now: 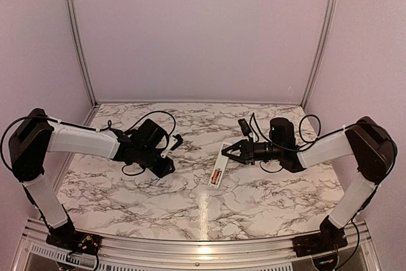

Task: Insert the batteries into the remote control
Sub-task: Pick up the battery cover from the center of the board, then load the battery cover onto the remote control without the battery cover.

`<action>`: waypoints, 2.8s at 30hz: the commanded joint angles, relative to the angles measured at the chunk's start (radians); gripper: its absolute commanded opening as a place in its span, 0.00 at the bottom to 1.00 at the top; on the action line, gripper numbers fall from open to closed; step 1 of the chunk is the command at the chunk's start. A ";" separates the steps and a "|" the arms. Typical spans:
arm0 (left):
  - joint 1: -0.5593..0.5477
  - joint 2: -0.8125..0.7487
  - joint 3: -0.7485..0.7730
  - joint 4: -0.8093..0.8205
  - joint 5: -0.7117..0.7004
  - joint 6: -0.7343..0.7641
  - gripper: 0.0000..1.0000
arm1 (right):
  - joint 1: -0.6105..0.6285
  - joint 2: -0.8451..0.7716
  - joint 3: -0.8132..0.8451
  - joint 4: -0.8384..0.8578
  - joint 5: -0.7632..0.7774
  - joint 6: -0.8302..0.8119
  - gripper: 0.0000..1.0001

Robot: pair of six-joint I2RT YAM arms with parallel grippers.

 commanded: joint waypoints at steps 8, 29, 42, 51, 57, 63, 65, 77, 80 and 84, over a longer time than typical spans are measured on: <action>-0.129 -0.103 -0.046 0.095 -0.088 -0.114 0.18 | 0.011 0.127 -0.025 0.227 0.129 0.175 0.00; -0.286 -0.045 0.031 0.216 -0.110 -0.182 0.18 | 0.069 0.205 -0.015 0.359 0.202 0.300 0.00; -0.290 0.027 0.078 0.214 -0.120 -0.183 0.17 | 0.085 0.206 -0.020 0.437 0.202 0.354 0.00; -0.291 0.066 0.106 0.176 -0.125 -0.185 0.17 | 0.088 0.177 -0.031 0.430 0.219 0.353 0.00; -0.291 0.066 0.095 0.162 -0.131 -0.189 0.17 | 0.087 0.161 -0.041 0.428 0.236 0.352 0.00; -0.294 0.061 0.086 0.159 -0.128 -0.188 0.17 | 0.085 0.148 -0.046 0.429 0.249 0.352 0.00; -0.298 0.062 0.086 0.157 -0.126 -0.187 0.18 | 0.083 0.144 -0.048 0.426 0.256 0.352 0.00; -0.303 0.081 0.091 0.143 -0.137 -0.201 0.17 | 0.073 0.118 -0.063 0.416 0.272 0.347 0.00; -0.303 0.082 0.094 0.130 -0.161 -0.206 0.18 | 0.073 0.115 -0.064 0.414 0.266 0.346 0.00; -0.302 0.093 0.114 0.109 -0.192 -0.212 0.18 | 0.074 0.115 -0.064 0.417 0.259 0.351 0.00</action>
